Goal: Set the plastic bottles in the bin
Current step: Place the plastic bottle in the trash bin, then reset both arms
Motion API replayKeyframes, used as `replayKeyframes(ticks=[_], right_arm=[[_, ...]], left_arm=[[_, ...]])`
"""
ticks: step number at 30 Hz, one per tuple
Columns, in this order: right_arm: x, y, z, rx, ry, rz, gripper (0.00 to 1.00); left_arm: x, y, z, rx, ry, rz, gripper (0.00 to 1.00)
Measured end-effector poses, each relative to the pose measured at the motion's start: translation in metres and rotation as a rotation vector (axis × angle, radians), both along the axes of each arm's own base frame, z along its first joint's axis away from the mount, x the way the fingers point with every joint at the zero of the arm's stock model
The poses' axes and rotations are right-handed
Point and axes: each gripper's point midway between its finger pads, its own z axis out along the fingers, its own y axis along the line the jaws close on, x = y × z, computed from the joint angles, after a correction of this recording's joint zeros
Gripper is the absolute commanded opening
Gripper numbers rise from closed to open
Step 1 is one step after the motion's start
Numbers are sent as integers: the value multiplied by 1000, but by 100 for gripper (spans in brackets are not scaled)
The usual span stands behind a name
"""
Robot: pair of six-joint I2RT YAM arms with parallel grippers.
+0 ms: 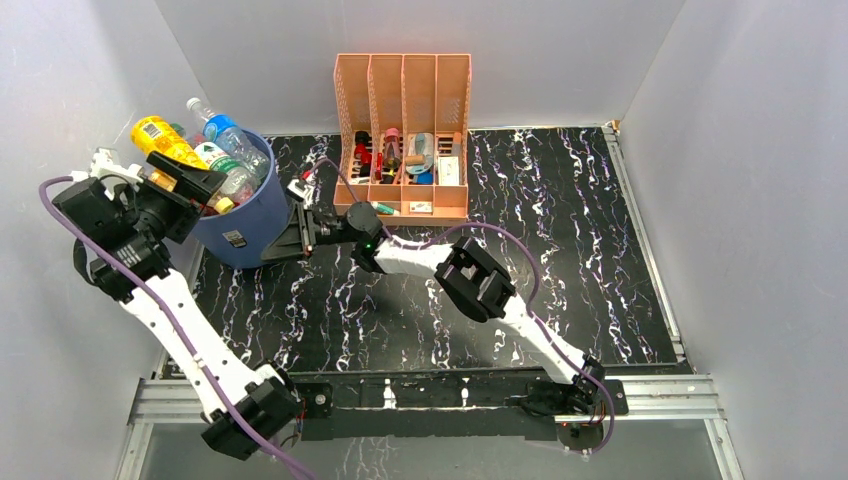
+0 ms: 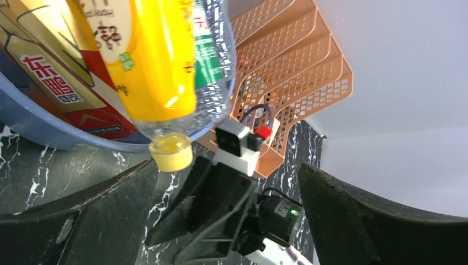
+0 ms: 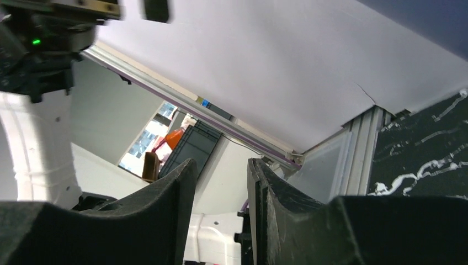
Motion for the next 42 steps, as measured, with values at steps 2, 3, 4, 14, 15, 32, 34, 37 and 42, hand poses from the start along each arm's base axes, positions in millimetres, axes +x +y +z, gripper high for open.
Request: replayKeyframes(ticks=[2, 3, 4, 14, 15, 32, 34, 37, 42], right_arm=[[0, 0, -12, -27, 19, 2, 56], [0, -1, -17, -36, 26, 3, 60], [-1, -2, -21, -43, 32, 3, 67], [-5, -33, -39, -151, 66, -24, 98], [-4, -40, -36, -158, 65, -35, 98], [92, -226, -10, -485, 298, -560, 98], [107, -250, -7, -502, 333, -641, 98], [129, -284, -5, -529, 391, -761, 98], [143, -314, -10, -578, 458, -873, 98]], left_arm=[[-6, -4, 14, 31, -27, 6, 98], [-9, -7, 22, 50, -47, 7, 98], [-13, -10, 30, 69, -69, 7, 98], [-29, -59, 60, 92, -254, -162, 98], [-30, -66, 63, 90, -268, -192, 98], [-51, -143, 40, 42, -344, -551, 98], [-47, -146, 31, 49, -309, -566, 98], [-33, -145, 11, 79, -218, -569, 98], [-11, -141, -37, 112, -42, -563, 98]])
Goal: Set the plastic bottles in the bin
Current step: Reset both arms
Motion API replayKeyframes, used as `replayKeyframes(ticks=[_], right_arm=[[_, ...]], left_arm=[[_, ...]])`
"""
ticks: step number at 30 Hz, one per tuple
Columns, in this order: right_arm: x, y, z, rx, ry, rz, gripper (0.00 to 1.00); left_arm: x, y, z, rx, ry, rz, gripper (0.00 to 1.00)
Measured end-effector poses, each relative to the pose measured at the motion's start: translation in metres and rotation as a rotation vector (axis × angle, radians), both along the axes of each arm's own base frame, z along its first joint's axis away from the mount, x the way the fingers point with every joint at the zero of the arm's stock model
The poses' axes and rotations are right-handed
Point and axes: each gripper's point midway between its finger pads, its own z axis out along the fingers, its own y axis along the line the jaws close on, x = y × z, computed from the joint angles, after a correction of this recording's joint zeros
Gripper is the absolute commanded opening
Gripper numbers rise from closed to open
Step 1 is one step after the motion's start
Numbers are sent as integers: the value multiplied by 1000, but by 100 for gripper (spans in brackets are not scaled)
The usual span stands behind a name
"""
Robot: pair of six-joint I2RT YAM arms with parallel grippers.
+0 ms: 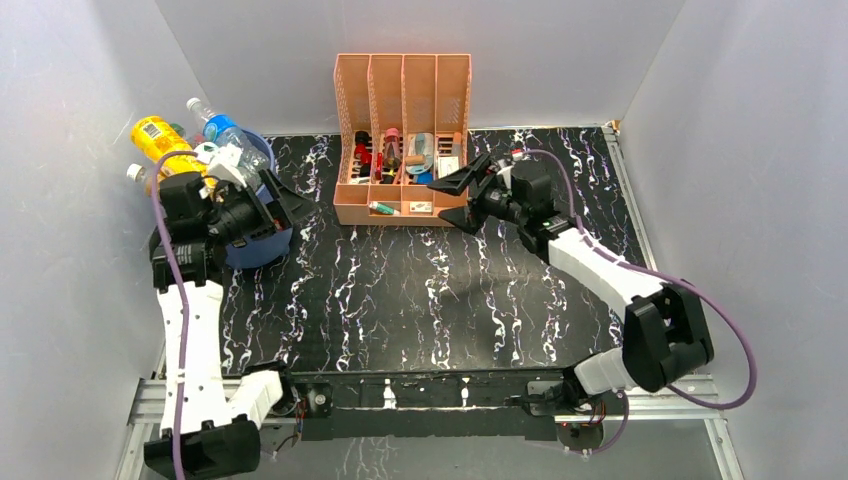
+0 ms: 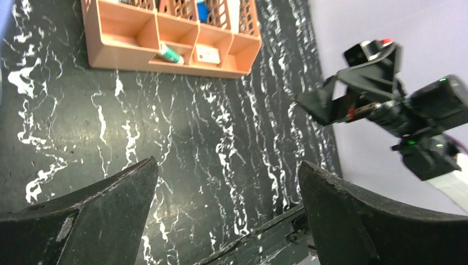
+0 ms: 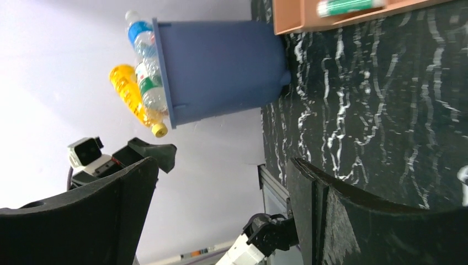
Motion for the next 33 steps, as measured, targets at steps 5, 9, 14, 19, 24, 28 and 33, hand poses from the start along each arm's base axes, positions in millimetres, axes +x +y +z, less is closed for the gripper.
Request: replayKeyframes(ticks=[5, 9, 14, 19, 24, 28, 33], right_arm=[[11, -45, -9, -36, 51, -131, 98], [23, -91, -8, -42, 63, -256, 98], [28, -134, -4, -34, 69, -359, 98], [27, -164, -14, -37, 103, -434, 98], [19, -186, -40, -342, -105, -388, 98], [14, -202, -51, -498, -216, -394, 98], [-5, -218, -80, -597, -245, -429, 98]], left_arm=[[-3, -28, -28, 91, 55, -73, 98], [-16, -88, -45, 205, 50, -228, 98], [-30, -157, -89, 399, 69, -357, 98], [-21, -136, -146, 504, 95, -201, 98], [-2, -108, -150, 553, 57, -24, 98], [14, -97, -161, 592, 64, 75, 98], [15, -71, -201, 650, 151, 148, 98]])
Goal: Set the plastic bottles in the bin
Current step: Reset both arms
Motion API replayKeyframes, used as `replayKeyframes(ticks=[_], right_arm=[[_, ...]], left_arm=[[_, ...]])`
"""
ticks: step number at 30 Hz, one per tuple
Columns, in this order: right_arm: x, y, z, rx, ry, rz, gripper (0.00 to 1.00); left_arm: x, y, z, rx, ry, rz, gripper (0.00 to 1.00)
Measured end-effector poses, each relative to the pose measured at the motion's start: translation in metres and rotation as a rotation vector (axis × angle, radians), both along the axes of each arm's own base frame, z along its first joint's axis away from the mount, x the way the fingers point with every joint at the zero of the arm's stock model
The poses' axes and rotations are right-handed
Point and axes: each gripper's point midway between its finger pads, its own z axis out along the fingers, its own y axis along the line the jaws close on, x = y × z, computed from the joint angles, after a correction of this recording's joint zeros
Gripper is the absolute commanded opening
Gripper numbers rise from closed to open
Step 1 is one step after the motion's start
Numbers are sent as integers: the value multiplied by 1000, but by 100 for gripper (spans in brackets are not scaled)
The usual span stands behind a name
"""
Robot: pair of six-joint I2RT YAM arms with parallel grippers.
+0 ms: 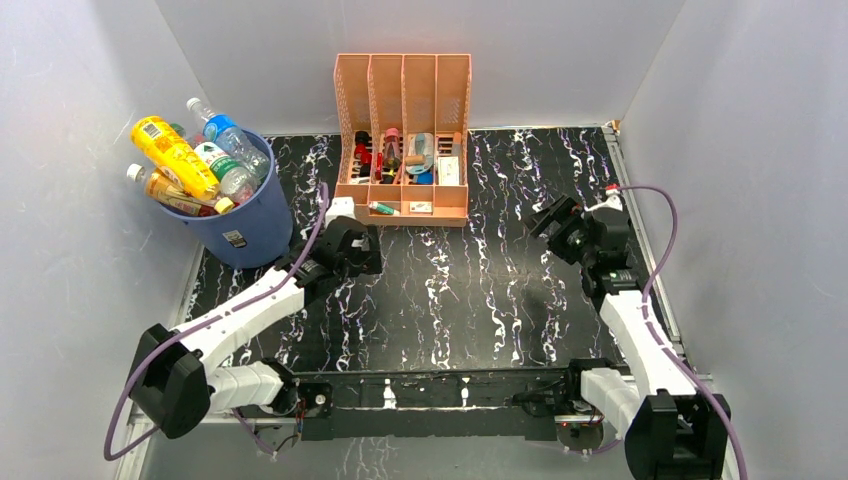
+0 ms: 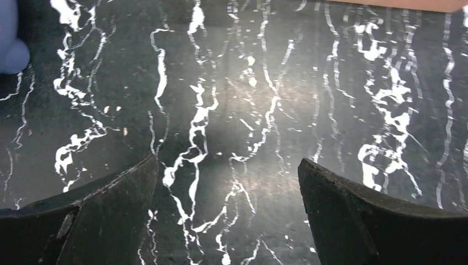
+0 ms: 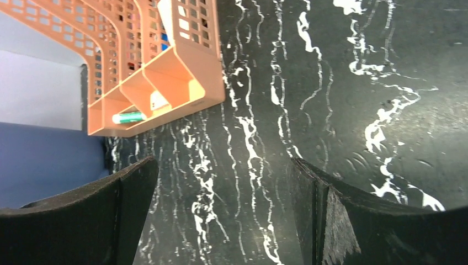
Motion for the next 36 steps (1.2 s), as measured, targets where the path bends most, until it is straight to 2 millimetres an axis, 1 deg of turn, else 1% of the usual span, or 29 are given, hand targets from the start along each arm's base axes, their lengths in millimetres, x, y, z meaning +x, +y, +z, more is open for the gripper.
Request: replayKeyframes(ticks=[2, 4, 8, 12, 14, 17, 19, 21, 24, 31, 36], right_arm=[[-5, -5, -10, -24, -5, -16, 98], [-8, -9, -17, -40, -10, -34, 98], [-8, -15, -25, -64, -32, -60, 98], [-5, -17, -28, -72, -40, -69, 98], [-3, -16, -30, -72, -34, -66, 98], [0, -18, -43, -80, 7, -72, 98], [1, -23, -56, -175, 17, -38, 98], [1, -26, -64, -221, 26, -22, 98], [2, -28, -67, -261, 22, -5, 98], [13, -31, -53, -292, -57, -9, 98], [16, -36, -51, -305, -68, -38, 98]], left_arm=[[1, 10, -9, 13, 4, 28, 98], [3, 17, -12, 24, -6, 50, 98], [14, 31, -7, 23, -54, 101, 98], [24, 54, -4, 67, -103, 188, 98], [24, 66, -8, 100, -116, 228, 98], [20, 83, -19, 123, -99, 255, 98], [20, 98, -23, 102, -96, 289, 98], [22, 111, -23, 76, -103, 320, 98], [28, 127, -23, 74, -125, 359, 98], [37, 132, -34, 132, -159, 313, 98], [40, 131, -34, 142, -185, 277, 98]])
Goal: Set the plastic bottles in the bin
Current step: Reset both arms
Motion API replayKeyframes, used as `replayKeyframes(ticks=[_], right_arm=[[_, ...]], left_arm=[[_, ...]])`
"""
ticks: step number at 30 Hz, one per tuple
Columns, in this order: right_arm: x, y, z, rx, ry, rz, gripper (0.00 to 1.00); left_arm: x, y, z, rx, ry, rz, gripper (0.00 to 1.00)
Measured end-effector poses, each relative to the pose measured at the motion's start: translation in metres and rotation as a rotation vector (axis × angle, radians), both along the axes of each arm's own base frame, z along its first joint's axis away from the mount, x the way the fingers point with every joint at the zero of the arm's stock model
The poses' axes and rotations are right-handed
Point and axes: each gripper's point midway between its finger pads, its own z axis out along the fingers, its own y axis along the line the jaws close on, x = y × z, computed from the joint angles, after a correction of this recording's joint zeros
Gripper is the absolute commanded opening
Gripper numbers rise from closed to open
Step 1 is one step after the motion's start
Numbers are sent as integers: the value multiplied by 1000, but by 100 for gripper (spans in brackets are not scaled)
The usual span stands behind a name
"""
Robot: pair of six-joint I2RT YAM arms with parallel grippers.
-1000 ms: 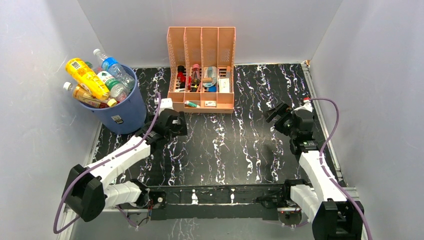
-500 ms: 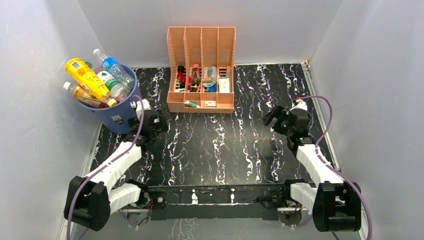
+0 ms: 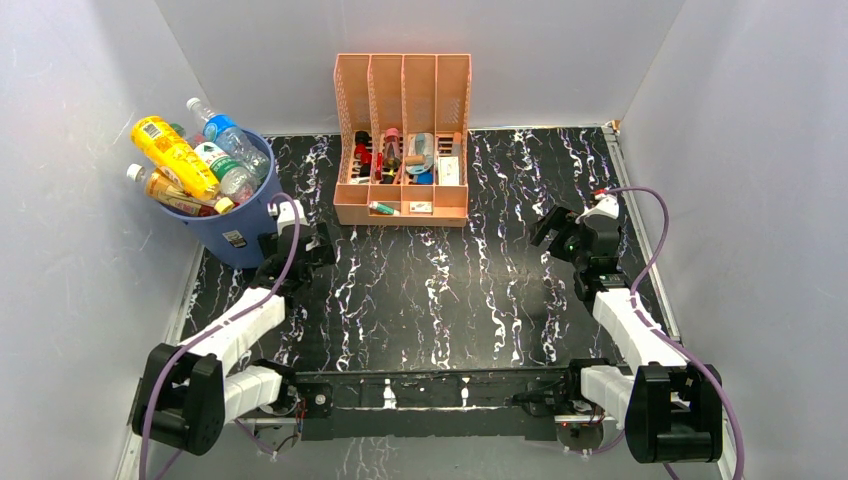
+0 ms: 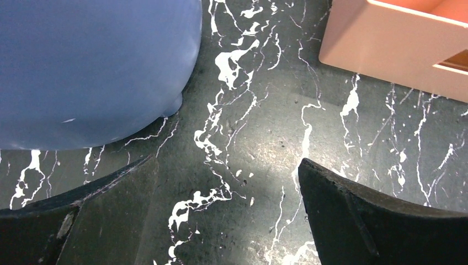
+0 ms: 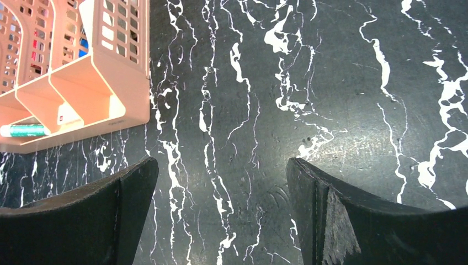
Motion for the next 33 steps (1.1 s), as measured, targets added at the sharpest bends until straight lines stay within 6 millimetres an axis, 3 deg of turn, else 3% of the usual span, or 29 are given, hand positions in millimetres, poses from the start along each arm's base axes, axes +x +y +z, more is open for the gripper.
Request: replayKeyframes(ticks=[12, 33], right_arm=[[1, -4, -1, -13, 0, -24, 98], [-1, -3, 1, -12, -2, -15, 98]], left_arm=[[-2, -7, 16, -17, -55, -64, 98], [-3, -5, 21, -2, -65, -72, 98]])
